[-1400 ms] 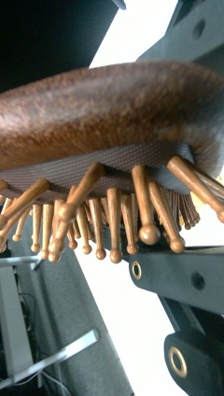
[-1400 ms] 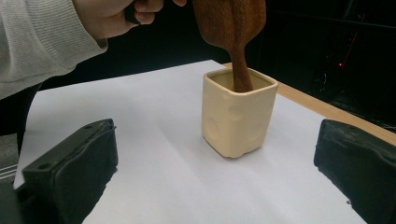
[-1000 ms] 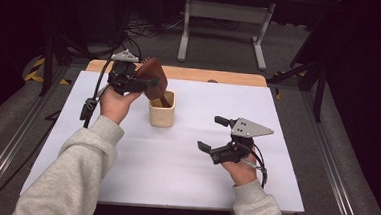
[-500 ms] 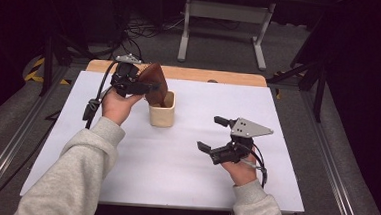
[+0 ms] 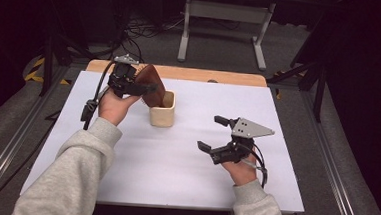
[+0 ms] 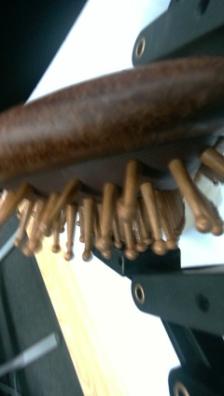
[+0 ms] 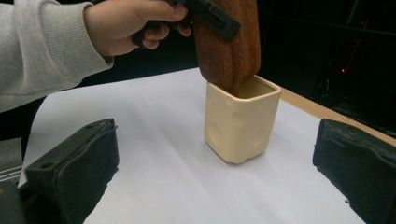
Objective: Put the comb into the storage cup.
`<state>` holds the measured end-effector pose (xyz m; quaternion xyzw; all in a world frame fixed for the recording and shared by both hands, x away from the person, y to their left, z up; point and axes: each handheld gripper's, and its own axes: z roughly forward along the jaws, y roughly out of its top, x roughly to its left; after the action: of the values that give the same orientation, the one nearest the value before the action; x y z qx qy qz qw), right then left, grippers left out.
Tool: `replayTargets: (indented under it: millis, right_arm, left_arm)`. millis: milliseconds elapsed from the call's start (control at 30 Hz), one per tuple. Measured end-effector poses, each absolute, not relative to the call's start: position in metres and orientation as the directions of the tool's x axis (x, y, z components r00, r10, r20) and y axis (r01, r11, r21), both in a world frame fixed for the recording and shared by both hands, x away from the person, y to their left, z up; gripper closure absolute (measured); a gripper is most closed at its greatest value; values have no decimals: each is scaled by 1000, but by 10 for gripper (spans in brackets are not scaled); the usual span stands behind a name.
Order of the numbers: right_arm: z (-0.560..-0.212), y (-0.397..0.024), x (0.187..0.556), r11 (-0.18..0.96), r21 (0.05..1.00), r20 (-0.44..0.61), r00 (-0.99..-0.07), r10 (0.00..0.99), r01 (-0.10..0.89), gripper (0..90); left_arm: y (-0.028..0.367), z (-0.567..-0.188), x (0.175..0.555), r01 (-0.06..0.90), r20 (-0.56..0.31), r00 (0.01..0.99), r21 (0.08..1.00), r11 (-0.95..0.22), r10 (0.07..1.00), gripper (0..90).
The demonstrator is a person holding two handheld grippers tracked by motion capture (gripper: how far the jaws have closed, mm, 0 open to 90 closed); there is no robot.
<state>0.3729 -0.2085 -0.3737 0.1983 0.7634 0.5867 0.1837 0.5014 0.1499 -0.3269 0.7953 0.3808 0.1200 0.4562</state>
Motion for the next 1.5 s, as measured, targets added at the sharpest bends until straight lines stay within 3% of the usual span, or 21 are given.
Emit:
replayTargets:
  millis: [200, 400, 833, 1500]
  right_arm:
    - [-371, -208, 372, 222, 973, -60, -860, 507, 63, 15]
    - [-370, -207, 376, 217, 974, -58, -861, 505, 62, 14]
    - [-364, -214, 377, 226, 973, -75, -851, 519, 52, 14]
    - [-370, -224, 371, 282, 956, -80, -849, 523, 83, 14]
  left_arm:
    - [163, -329, 498, 490, -144, 655, 829, -271, 742, 177]
    - [173, -323, 484, 429, -65, 657, 851, -302, 751, 6]
    - [200, -314, 426, 247, 26, 745, 918, -312, 666, 0]
    - [235, -372, 369, 190, -23, 806, 956, -223, 591, 0]
